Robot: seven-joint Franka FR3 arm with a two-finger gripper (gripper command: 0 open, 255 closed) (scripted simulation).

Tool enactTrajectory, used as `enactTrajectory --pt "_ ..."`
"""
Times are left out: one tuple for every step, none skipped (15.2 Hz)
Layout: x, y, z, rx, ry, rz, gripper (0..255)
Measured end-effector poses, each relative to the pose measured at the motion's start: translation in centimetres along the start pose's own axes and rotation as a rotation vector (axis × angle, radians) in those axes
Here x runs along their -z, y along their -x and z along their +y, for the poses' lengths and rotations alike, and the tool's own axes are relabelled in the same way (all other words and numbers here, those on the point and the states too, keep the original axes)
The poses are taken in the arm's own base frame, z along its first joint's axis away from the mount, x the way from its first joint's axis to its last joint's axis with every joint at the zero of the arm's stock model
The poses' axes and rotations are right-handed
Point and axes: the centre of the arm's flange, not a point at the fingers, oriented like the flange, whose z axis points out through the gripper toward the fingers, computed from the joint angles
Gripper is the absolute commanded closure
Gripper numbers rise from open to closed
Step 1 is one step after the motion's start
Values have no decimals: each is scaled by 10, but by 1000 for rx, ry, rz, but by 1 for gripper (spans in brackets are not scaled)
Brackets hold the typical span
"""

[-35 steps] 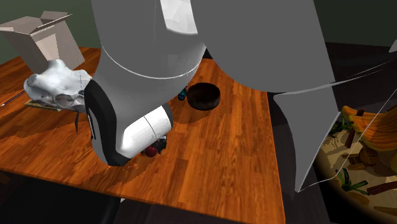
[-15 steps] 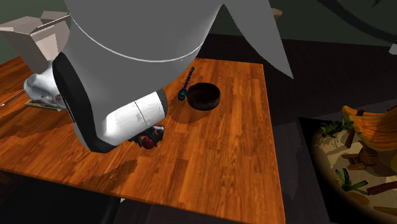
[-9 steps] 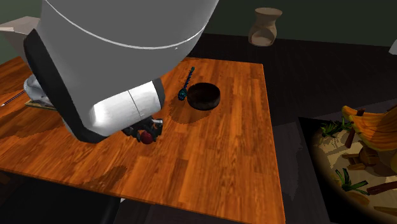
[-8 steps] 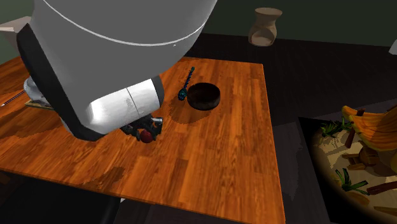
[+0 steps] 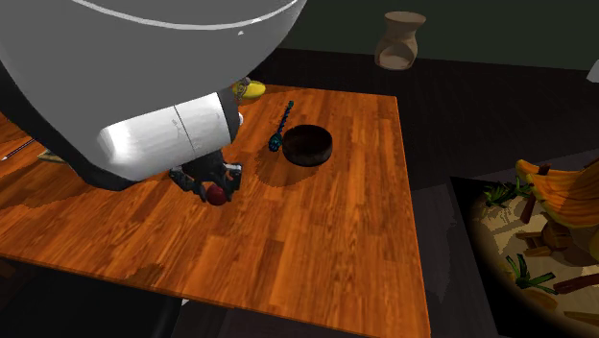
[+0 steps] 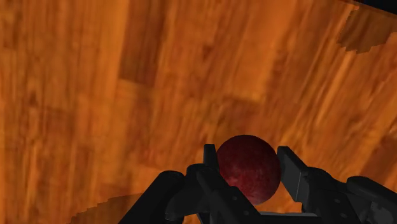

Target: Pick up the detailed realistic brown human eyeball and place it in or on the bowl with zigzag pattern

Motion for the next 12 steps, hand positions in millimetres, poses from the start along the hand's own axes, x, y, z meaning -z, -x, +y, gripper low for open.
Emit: enactTrajectory --pt "5 -1 -1 0 0 0 255" --pt "9 -2 0 0 0 0 255" --pt "13 -2 0 0 0 0 255" --pt "15 -7 3 0 0 0 255" --pt "16 -15 8 0 0 0 255" --pt "17 -24 15 0 0 0 255" --pt "17 -34 23 0 -1 0 255" --pt "17 -44 30 -1 -1 0 255" --pt "17 -56 38 -1 -1 0 255" --pt "19 -65 47 -1 -1 0 255" --pt "18 -75 54 -1 0 0 255" --pt "16 -87 61 -1 -1 0 255"
